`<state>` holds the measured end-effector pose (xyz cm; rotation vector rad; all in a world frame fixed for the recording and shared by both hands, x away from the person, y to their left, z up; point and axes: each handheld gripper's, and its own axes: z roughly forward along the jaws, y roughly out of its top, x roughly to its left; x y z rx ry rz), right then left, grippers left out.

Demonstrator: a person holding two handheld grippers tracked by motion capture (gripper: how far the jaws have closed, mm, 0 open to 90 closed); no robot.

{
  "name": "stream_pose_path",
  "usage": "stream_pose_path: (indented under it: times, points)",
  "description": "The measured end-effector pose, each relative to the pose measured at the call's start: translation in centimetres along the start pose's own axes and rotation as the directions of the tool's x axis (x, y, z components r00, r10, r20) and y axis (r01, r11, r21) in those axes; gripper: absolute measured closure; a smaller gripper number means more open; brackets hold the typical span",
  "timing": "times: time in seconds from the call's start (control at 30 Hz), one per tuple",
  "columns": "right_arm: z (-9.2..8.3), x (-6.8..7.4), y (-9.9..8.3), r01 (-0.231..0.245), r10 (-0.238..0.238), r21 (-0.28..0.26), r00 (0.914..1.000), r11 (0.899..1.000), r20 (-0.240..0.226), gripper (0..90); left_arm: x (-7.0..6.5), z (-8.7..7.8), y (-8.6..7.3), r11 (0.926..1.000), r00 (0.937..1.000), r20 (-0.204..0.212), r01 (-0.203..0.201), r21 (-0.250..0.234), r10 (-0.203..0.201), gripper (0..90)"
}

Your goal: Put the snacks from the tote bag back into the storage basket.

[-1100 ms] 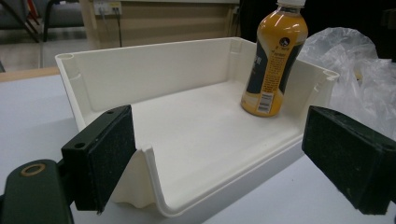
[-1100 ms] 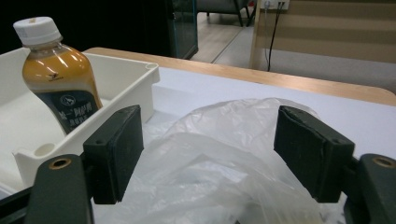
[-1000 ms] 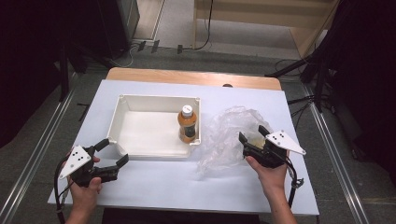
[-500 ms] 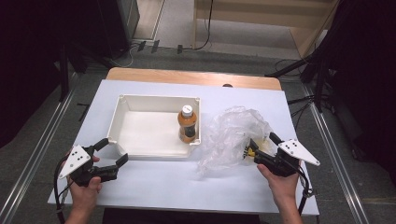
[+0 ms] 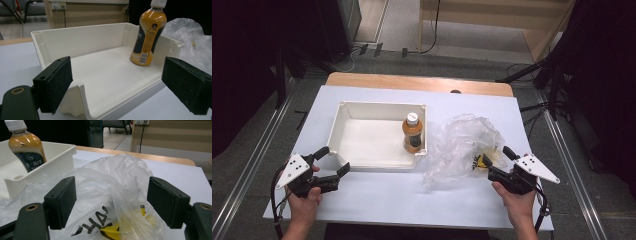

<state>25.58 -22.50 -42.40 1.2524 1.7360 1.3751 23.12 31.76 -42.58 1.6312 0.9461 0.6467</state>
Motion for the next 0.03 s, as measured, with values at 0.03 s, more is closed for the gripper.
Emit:
stream_pose_path:
  times: [0.03]
  points:
    - [-0.02, -0.03, -0.05, 0.001, -0.001, -0.004, 1.0000, 1.000, 0.000, 24.0, 0.04, 0.04, 0.02, 1.0000, 1.0000, -0.001, 0.003, -0.002, -0.003, 10.0]
